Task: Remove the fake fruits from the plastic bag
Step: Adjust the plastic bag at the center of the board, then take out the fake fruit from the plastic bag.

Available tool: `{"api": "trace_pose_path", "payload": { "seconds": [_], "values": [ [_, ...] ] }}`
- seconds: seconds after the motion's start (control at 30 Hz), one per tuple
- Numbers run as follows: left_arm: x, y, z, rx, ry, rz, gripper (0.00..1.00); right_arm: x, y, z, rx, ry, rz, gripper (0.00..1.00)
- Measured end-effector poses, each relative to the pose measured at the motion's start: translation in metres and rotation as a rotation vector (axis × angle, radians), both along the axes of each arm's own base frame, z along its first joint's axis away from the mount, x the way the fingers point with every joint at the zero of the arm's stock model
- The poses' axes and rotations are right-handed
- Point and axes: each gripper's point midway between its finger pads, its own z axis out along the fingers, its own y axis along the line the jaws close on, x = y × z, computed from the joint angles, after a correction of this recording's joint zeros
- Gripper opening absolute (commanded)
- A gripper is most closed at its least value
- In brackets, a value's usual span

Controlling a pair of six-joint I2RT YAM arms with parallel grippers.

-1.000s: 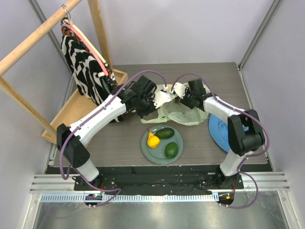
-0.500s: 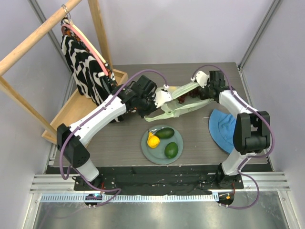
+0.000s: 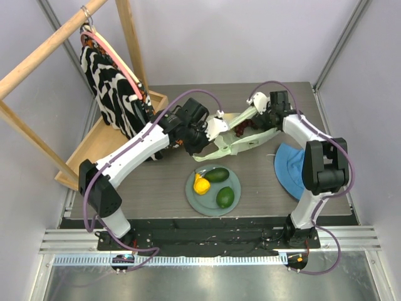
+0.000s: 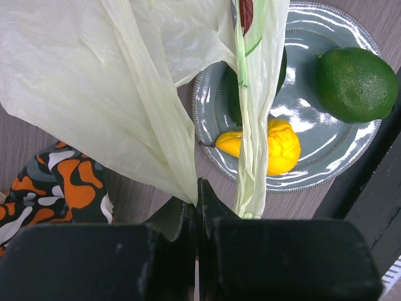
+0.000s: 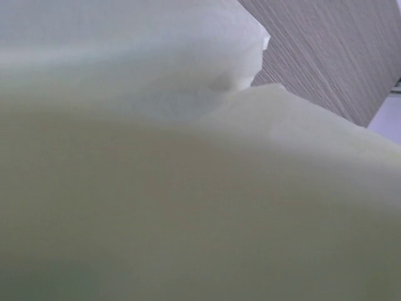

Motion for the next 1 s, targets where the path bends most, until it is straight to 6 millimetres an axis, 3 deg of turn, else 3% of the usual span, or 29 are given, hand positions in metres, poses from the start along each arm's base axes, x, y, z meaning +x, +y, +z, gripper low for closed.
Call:
{"api": "trace_pose_path", "payload": {
  "seconds": [0.3, 0.37, 0.43, 0.5, 0.7, 0.77, 0.83, 1.0],
  "values": [
    [0.005, -0.006, -0.004, -0.002, 0.007, -0.004, 0.00, 0.041, 0.001, -0.045, -0.030, 0.054, -0.023, 0.85],
    [0.006, -0.007, -0.005, -0.002, 0.007, -0.004, 0.00, 0.048, 0.000, -0.054, -0.044, 0.064, -0.021, 0.80],
    [0.007, -0.008, -0.008, 0.002, 0.007, -0.003, 0.00, 0.051, -0.001, -0.064, -0.063, 0.080, -0.014, 0.62],
    [0.008, -0.007, -0.010, 0.011, 0.009, -0.001, 0.00, 0.054, -0.003, -0.062, -0.079, 0.075, -0.013, 0.48],
    [0.008, -0.005, -0.012, 0.028, 0.014, 0.002, 0.00, 0.046, -0.002, -0.058, -0.052, 0.102, -0.018, 0.42],
    [0.008, -0.005, -0.012, 0.029, 0.015, 0.002, 0.00, 0.036, 0.008, -0.045, 0.015, 0.116, -0.008, 0.41],
    [0.009, -0.006, -0.010, 0.029, 0.015, 0.003, 0.00, 0.026, 0.021, -0.017, 0.103, 0.101, 0.004, 0.41],
    [0.013, -0.010, -0.004, 0.016, 0.002, 0.005, 0.00, -0.014, 0.059, 0.087, 0.365, -0.025, 0.081, 0.41]
  ]
}}
